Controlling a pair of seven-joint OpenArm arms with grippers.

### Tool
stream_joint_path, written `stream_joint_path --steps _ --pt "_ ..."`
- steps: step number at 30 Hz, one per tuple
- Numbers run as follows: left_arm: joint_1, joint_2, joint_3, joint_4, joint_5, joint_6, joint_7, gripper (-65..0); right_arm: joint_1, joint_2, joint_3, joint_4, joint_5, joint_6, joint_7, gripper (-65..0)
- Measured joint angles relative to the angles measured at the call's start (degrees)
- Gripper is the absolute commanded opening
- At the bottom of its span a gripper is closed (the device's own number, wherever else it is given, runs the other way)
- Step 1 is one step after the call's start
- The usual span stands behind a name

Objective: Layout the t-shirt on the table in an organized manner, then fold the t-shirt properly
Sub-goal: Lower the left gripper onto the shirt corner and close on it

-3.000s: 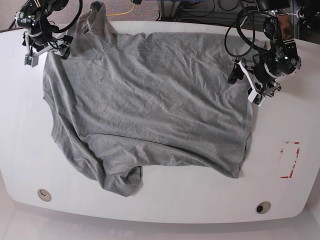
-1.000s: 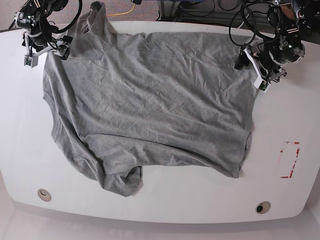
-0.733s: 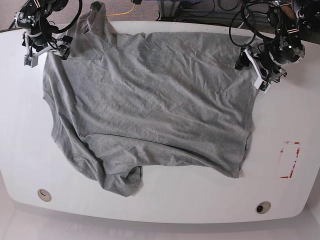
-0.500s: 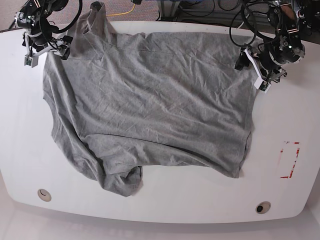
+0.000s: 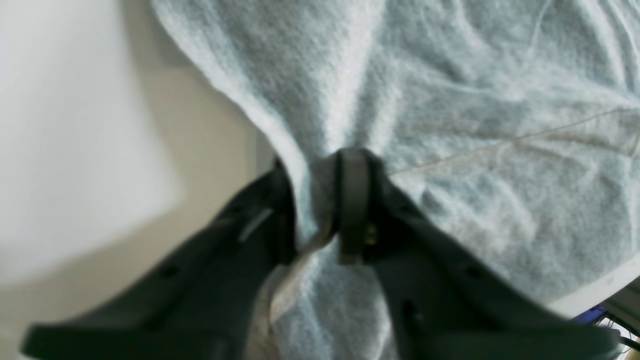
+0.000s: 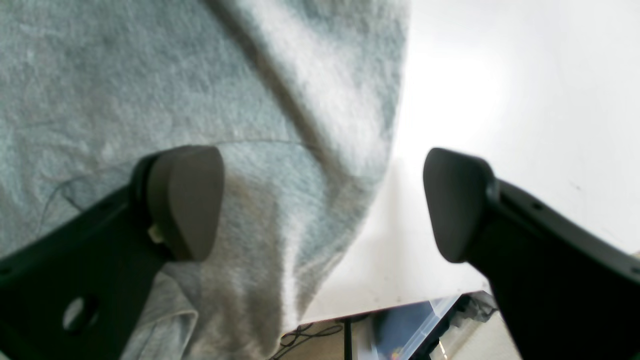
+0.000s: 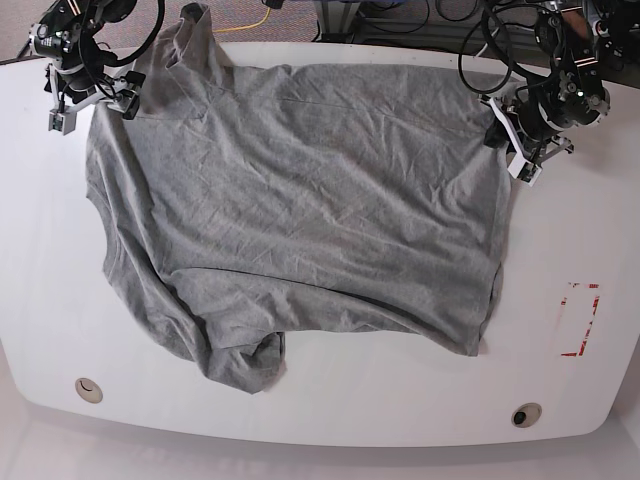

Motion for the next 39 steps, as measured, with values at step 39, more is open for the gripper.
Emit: stream_joint_path --steps 39 --pt "-0.11 -1.11 0.15 4.28 0.02 0.02 0.04 -41.3 0.00 -0.13 0.00 0.00 0.00 0.00 0.00 -5.1"
